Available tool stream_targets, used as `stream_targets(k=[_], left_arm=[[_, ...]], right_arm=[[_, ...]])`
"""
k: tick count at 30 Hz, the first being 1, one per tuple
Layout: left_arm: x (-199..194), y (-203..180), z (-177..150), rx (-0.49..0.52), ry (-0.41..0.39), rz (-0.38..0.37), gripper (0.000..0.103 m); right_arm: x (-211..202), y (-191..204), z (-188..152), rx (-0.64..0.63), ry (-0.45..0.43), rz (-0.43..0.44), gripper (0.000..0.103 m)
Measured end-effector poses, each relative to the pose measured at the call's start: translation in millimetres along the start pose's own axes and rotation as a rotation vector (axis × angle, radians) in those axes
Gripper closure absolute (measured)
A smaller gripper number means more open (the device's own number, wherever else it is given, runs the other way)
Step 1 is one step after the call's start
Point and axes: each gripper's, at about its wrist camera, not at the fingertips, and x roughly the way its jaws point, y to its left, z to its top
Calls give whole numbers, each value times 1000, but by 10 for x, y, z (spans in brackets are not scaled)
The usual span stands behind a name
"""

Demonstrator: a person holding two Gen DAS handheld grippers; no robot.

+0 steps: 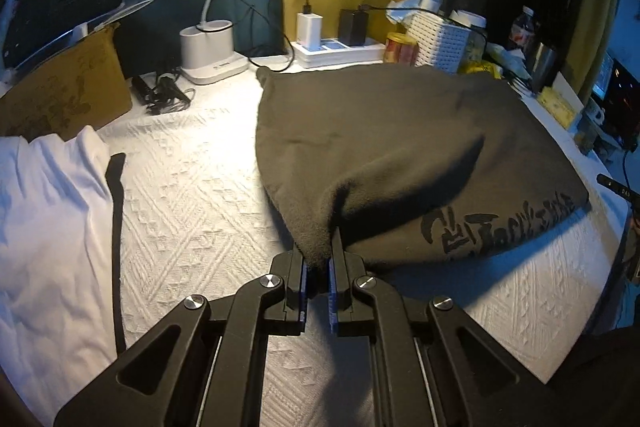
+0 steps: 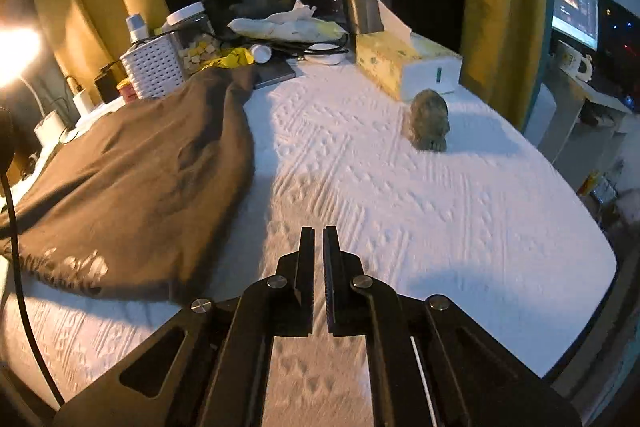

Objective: Fold small clothes

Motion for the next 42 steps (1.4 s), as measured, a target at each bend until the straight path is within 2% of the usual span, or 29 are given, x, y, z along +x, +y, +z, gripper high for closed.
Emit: stream_targets(k=[3,4,5,6,7,11,14,16,19,24,26,27,29,31,34,37,42], left_arm=[[-1,-7,37,3,-4,3,97],[-10,-10,50,6,-8,3,97],[-19,-6,57,10,-12,2,97],[-34,-13,68,15,-16,1,97],[-52,-20,79,22,-22,0,97],[-96,-23,92,32,-32,-9,97],[-133,-34,104,36,-38,-18,97],[-164,-43,113,43,-43,-22,97],[-229,-43,131,46,-55,-21,97],[-258,-58,143,56,-53,-12,97],[-246,-68,136,58,-47,-7,97],[-236,-68,129,57,-41,-3,97],[-229,-68,114,53,-35,-7,97],[-202,-83,100,54,-24,-10,97],[-156,-97,78,53,-7,-10,97],[-112,-99,38,48,11,-9,97],[-57,-85,-108,40,51,-13,97]], right_arm=[[-4,117,-95,35,38,104,97],[9,155,-120,48,57,132,90],[31,201,-158,67,78,162,80],[36,272,-212,87,95,200,55],[22,326,-249,94,106,227,43],[-54,520,-334,149,160,336,43],[-61,631,-330,185,169,410,43],[29,702,-297,211,178,433,43],[148,705,-224,291,132,438,42],[340,535,-74,446,88,452,42],[357,442,-40,476,58,439,59],[359,399,-27,486,49,413,80],[375,311,-12,508,36,400,83],[371,270,-10,506,27,405,91],[280,265,-29,486,0,381,93],[66,302,-116,408,-30,314,94],[-151,428,-317,328,-18,226,95]])
